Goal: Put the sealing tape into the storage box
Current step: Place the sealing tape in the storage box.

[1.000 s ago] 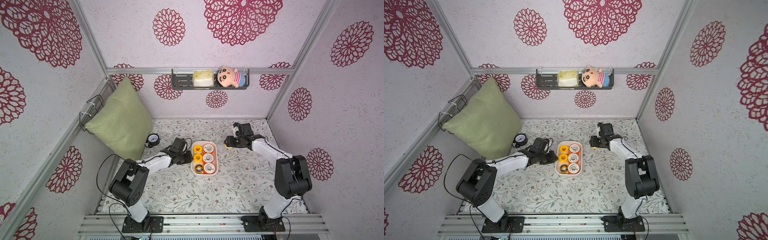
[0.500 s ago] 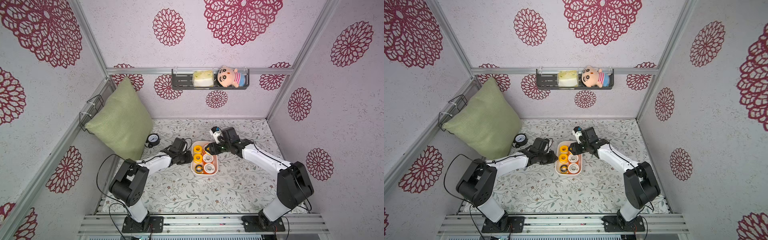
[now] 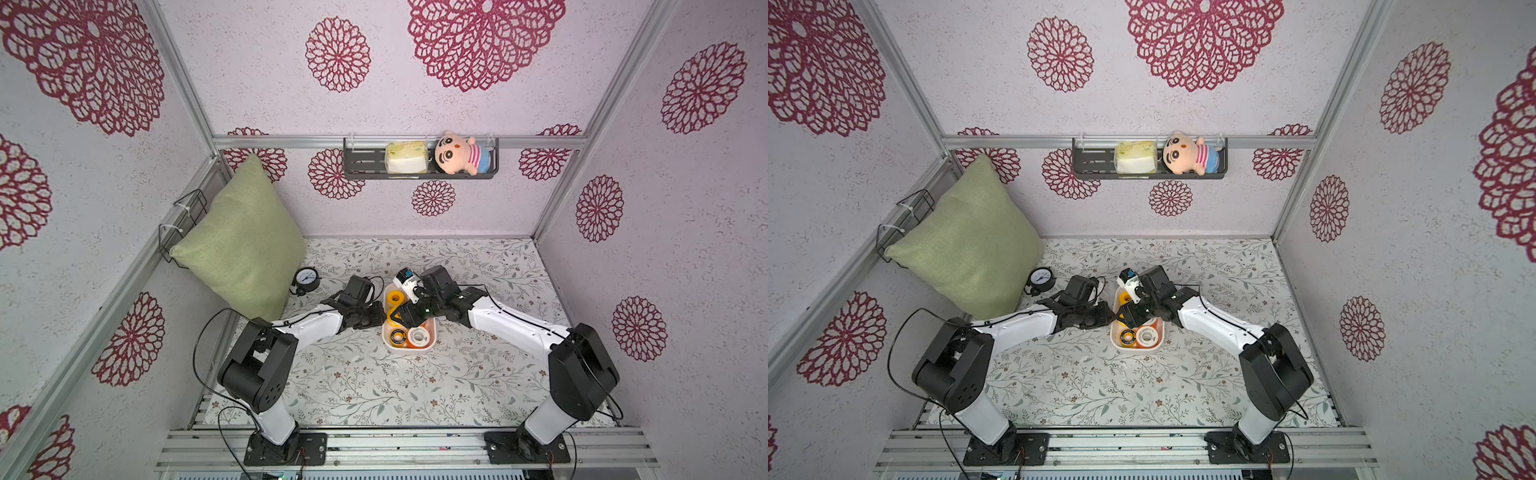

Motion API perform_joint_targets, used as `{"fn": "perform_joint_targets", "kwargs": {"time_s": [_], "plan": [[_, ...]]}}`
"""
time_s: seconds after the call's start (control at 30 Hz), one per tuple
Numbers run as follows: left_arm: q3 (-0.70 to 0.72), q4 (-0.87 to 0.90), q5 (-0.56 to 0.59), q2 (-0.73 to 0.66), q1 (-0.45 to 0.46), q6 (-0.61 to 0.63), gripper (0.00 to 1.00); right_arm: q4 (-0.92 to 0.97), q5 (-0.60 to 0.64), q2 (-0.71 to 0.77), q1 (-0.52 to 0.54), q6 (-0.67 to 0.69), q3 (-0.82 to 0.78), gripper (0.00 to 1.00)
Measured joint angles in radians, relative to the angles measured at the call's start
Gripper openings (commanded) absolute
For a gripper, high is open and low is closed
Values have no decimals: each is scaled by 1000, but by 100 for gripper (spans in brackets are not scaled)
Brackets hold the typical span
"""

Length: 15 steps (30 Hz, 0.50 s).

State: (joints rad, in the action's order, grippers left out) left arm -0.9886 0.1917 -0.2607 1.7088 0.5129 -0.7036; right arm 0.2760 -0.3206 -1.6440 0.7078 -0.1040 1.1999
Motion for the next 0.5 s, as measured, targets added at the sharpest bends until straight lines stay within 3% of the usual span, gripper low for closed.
{"fn": "perform_joint_targets", "kwargs": {"time_s": [0.5], "plan": [[0,0,0,0,0,0,18,20,2,-71,42,19,-10,58]]}}
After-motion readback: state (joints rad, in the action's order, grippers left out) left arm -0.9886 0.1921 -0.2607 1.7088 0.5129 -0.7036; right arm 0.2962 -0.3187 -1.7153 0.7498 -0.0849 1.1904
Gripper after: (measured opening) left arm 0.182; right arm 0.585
